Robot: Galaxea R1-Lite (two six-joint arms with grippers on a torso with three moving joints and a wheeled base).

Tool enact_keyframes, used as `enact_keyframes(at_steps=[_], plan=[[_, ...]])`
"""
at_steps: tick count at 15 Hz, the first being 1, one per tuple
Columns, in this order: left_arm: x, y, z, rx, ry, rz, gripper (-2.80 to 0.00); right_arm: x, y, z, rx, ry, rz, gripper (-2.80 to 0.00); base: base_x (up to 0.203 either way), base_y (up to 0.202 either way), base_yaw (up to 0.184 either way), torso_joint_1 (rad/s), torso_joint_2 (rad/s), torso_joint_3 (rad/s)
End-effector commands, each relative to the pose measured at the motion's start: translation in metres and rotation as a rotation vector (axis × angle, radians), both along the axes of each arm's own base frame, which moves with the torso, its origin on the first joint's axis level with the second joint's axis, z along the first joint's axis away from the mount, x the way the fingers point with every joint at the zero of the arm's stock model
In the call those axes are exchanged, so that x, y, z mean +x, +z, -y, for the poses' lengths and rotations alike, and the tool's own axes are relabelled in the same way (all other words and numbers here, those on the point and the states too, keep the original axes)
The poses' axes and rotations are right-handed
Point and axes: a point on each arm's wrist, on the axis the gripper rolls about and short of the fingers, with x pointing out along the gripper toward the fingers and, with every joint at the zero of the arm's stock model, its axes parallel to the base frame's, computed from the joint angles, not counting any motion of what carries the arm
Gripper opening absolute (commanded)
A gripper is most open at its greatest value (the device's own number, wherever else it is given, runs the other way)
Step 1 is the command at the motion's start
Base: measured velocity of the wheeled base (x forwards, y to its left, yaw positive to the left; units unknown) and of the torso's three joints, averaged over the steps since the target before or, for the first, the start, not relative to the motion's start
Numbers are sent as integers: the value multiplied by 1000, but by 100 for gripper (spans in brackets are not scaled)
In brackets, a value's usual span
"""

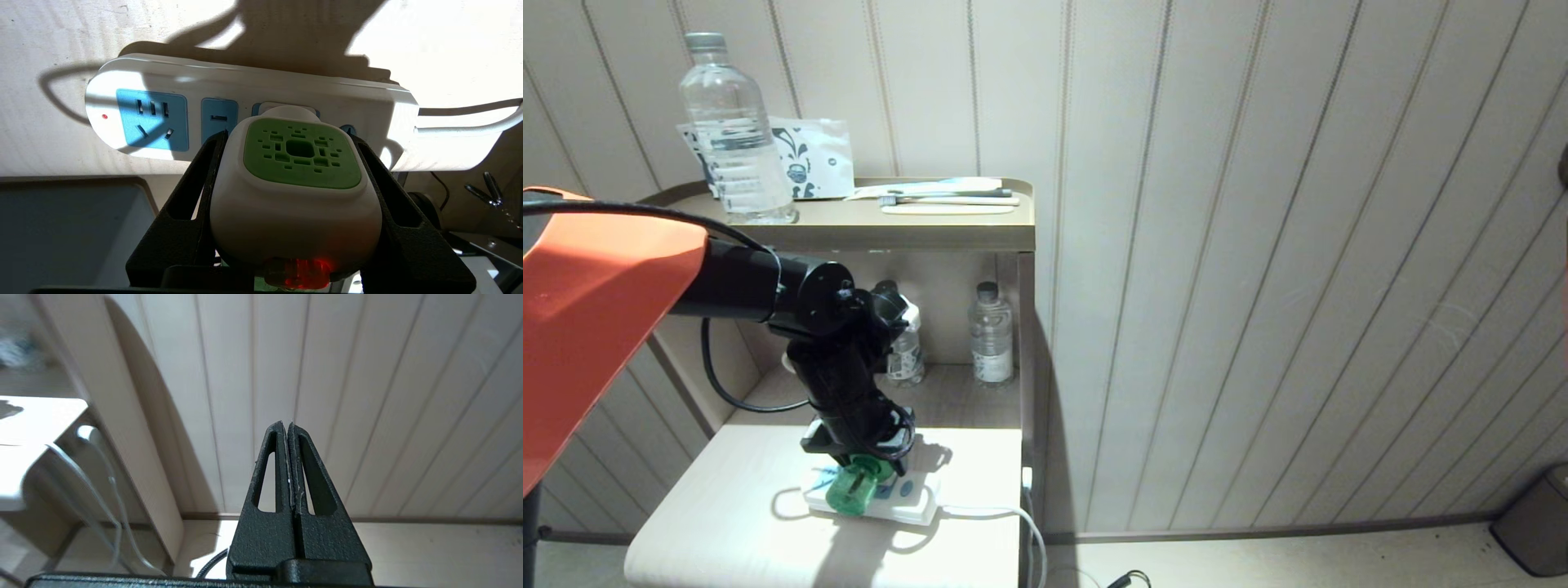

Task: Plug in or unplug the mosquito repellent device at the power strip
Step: Hold the socket with your right hand and unplug it with your left hand

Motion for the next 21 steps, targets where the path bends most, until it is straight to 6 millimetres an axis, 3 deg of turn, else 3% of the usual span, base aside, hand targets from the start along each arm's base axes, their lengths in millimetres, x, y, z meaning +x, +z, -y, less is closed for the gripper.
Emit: enact_keyframes(at_steps=[1,3,5,9,13,16,21], plan=[[-1,2,0,0,0,0,-280,1,35,-1,0,19,-22,-280,0,0,0,0,0,0],[1,2,1,-7,0,17,-280,14,73,-2,-4,59,-69,-280,0,0,0,0,0,0],[0,1,4,-9,-8,18,-280,36,99,-3,-20,90,-134,-280,0,0,0,0,0,0],[3,0,6,-12,-11,28,-280,89,133,-4,-51,200,-247,-280,0,0,0,0,0,0],[2,0,11,-12,-23,28,-280,135,155,-29,-40,438,-333,-280,0,0,0,0,0,0],[-3,-1,23,-14,-37,27,-280,159,151,-79,-72,594,-443,-280,0,0,0,0,0,0],[-10,2,38,-21,-54,36,-280,206,98,-173,-211,607,-653,-280,0,0,0,0,0,0]])
